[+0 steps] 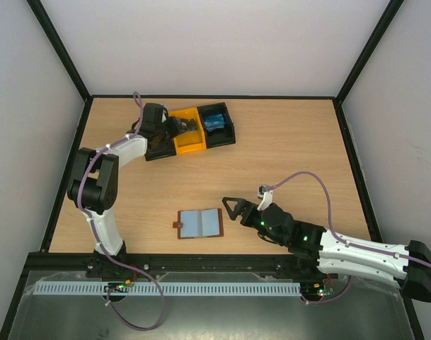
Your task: Take the credit cards out of the card holder
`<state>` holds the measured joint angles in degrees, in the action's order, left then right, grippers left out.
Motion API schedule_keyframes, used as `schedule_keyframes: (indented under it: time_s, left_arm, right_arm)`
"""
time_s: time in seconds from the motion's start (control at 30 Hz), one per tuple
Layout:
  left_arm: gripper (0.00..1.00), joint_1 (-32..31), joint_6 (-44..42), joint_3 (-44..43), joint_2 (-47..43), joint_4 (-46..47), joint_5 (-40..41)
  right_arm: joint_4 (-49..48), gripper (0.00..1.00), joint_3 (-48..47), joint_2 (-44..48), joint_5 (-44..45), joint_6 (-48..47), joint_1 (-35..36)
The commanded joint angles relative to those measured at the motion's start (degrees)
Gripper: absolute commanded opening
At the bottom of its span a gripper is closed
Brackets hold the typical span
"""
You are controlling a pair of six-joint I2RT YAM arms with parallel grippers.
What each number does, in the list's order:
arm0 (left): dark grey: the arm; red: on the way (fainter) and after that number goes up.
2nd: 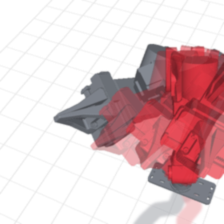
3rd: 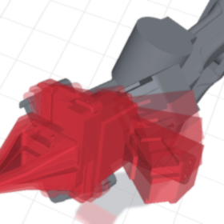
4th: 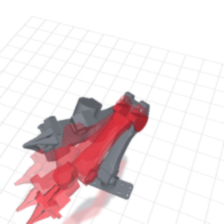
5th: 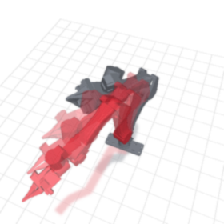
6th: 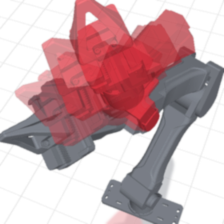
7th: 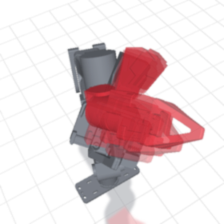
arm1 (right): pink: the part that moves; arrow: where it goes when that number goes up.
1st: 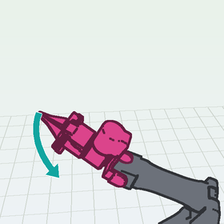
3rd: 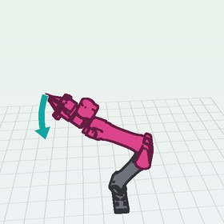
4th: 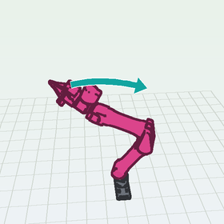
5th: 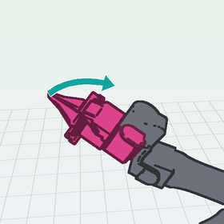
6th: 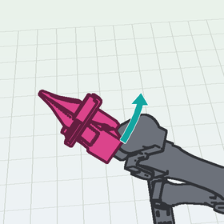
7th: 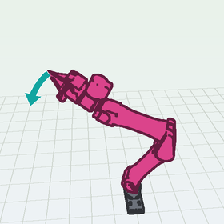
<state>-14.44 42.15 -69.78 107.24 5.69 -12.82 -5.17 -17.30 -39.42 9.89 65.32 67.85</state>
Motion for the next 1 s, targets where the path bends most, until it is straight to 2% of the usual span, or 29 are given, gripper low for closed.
schedule_keyframes:
  time_s: [0.0,0.7,0.97]
  left_arm:
    - [0.02,0.4,-1.1,-3.6,2.5,0.8,0.1]
    - [0.02,0.8,-0.4,-10.3,10.2,-0.4,2.2]
    - [0.10,0.9,-0.9,-12.4,12.3,-1.7,1.5]
  right_arm:
    - [1.5,0.98,-1.2,0.3,3.2,-0.7,0.2]
    - [1.2,0.98,-0.5,0.1,4.6,0.1,0.2]
    - [1.9,0.98,-0.6,0.7,5.6,0.5,0.2]
